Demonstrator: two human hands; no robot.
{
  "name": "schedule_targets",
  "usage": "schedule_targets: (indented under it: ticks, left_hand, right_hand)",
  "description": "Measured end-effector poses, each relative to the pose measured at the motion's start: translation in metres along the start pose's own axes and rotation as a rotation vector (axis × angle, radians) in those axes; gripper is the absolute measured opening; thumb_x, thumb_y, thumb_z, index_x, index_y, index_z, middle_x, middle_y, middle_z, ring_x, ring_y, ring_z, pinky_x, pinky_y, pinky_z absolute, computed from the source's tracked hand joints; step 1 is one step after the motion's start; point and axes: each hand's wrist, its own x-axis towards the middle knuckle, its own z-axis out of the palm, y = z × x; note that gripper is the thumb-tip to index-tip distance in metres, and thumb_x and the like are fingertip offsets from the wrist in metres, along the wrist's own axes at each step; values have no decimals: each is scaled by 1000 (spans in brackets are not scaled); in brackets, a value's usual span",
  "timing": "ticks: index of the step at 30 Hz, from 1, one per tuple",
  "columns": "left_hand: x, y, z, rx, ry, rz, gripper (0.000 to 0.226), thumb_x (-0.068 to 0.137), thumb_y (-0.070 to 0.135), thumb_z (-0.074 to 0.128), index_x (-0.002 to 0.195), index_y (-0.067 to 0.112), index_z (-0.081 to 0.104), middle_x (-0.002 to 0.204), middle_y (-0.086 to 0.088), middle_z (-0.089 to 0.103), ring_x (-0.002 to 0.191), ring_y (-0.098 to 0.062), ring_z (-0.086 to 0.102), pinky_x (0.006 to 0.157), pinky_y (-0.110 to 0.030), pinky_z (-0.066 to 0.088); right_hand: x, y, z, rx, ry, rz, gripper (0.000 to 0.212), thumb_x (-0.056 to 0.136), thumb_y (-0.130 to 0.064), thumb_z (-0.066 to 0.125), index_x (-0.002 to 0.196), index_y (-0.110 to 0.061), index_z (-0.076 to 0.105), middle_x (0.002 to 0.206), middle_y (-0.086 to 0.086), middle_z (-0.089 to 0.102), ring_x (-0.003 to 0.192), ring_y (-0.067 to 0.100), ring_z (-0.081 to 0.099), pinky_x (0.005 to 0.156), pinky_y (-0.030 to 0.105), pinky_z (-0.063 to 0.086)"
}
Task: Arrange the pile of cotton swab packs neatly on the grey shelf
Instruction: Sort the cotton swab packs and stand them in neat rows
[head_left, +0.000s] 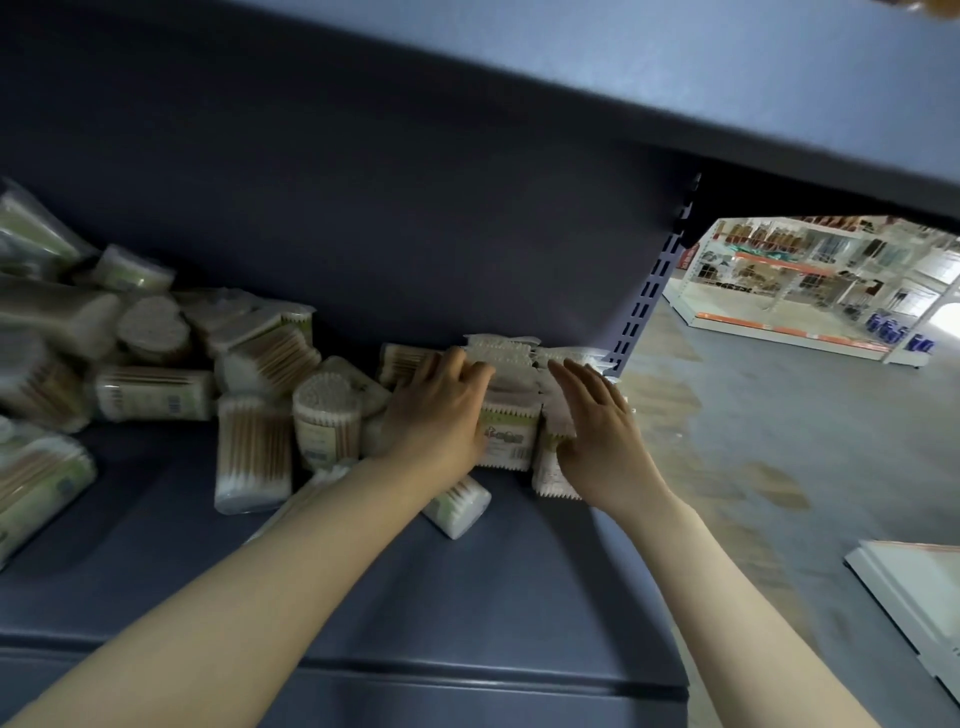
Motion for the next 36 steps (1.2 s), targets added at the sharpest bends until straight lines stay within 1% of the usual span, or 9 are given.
schedule_targets:
  ticks: [5,8,10,13,17,21,28,32,36]
  left_hand:
    - [-7,-16,-21,47,118,-15,31,90,20,44,121,20,51,125,2,43,114,-23,38,93,-33,29]
    - [-16,-36,-31,23,232,-13,16,80,12,57,93,13,65,100,-6,58,94,-34,53,76,-39,40]
    - [-25,-52,-34,18,288,-36,16,74,15,52,81,11,66,85,-10,62,76,-36,59,64,-38,46]
    - [-40,-73,-44,57,256,-93,36,77,25,35,88,12,67,86,-11,66,74,-34,62,65,-38,48]
    - [-59,-104,-58,61,287,-174,25,79,21,45,87,11,67,84,-12,66,73,-35,61,65,-37,47]
    - [-77,-131,-68,29,299,-192,40,78,31,34,83,9,66,79,-14,64,68,-35,60,58,-40,50]
    - [-97,-152,-70,-11,279,-223,30,81,25,46,94,9,67,76,-12,68,67,-36,62,53,-34,46]
    - [-98,-159,-69,38,305,-214,23,77,19,50,87,8,67,68,-12,67,58,-35,60,51,-30,40]
    - [-96,-180,-74,137,288,-285,22,69,16,50,81,7,66,73,-18,64,65,-39,59,59,-39,45]
  right_hand:
    - [7,-19,-3,102,153,7,60,70,8,50,125,-14,55,129,6,54,119,28,46,97,30,33]
    - [13,-33,0,158,164,12,53,72,9,49,119,-14,60,120,6,58,109,27,53,85,27,38]
    - [17,-43,3,183,152,6,49,75,8,49,117,-14,60,118,6,58,108,25,53,81,23,37]
    - [23,-62,8,207,135,-4,44,77,5,50,115,-14,62,116,8,58,107,26,54,83,25,37]
    - [31,-86,16,249,155,-17,37,78,3,50,107,-14,65,108,8,62,99,25,57,74,23,35]
    - [38,-106,19,333,145,22,35,79,0,49,105,-15,66,106,5,65,97,22,58,71,19,34]
    - [40,-133,27,407,107,34,34,80,1,48,105,-14,65,101,3,65,92,15,58,69,17,35]
    - [44,-138,31,401,88,43,29,84,-4,48,105,-15,65,102,1,65,92,14,59,63,13,33]
    - [57,-146,26,398,77,54,31,86,-6,48,110,-17,63,109,0,63,92,8,55,74,15,36]
